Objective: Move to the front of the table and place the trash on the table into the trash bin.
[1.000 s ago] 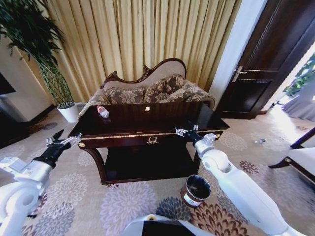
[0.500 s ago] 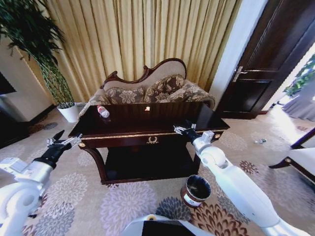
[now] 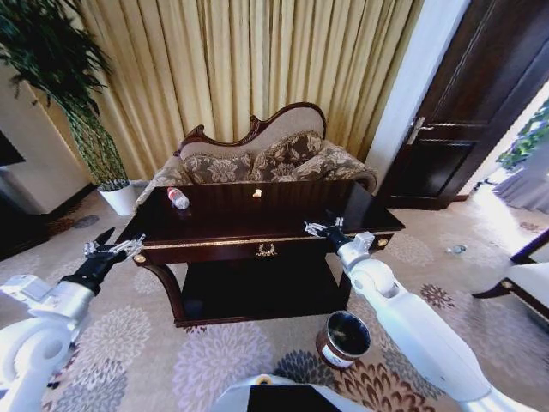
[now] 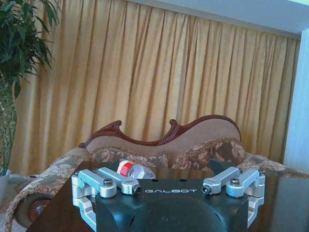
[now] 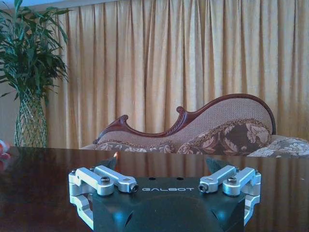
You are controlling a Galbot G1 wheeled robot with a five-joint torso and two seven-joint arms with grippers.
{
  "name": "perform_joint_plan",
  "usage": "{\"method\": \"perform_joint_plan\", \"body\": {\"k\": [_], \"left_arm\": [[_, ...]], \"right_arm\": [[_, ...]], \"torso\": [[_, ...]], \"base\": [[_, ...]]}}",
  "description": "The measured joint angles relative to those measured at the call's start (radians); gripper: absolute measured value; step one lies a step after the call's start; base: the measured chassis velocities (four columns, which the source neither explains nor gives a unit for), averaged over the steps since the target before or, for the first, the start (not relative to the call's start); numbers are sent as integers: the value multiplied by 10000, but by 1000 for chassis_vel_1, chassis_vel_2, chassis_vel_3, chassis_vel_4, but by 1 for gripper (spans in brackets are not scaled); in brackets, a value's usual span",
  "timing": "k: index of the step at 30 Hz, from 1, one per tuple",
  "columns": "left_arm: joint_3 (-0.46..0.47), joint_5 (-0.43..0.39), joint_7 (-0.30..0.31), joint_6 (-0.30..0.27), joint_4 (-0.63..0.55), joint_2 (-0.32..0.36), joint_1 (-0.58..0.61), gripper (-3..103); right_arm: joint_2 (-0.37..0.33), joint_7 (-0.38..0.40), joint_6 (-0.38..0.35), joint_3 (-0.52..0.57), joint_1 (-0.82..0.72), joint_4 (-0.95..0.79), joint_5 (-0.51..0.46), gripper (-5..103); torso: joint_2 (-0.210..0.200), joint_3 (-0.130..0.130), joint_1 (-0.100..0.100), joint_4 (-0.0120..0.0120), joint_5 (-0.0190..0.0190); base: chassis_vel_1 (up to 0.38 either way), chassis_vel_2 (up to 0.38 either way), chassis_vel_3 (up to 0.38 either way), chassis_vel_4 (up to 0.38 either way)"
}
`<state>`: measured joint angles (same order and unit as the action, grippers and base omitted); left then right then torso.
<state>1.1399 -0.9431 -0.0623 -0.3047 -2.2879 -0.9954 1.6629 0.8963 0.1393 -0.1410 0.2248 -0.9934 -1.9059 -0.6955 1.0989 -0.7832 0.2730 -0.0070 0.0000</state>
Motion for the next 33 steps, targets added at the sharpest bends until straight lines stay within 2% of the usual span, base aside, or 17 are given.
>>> {"method": "perform_joint_plan", "body": {"k": [26,33], "left_arm": [[-92,84,-20,22,32,-75,-29,100],[-55,90,-19,22,39,-149,-32,100]], "right_arm": [[51,-15,143,13,-336,-199,286,100],[-217,-658,311,-177,-179,-131,0,100]], "torso": [[-2,0,1,0,0],[-3,-1,2,-1,-1]], "base": [[-94,89,96,-93],[-31,21,30,-34]]}}
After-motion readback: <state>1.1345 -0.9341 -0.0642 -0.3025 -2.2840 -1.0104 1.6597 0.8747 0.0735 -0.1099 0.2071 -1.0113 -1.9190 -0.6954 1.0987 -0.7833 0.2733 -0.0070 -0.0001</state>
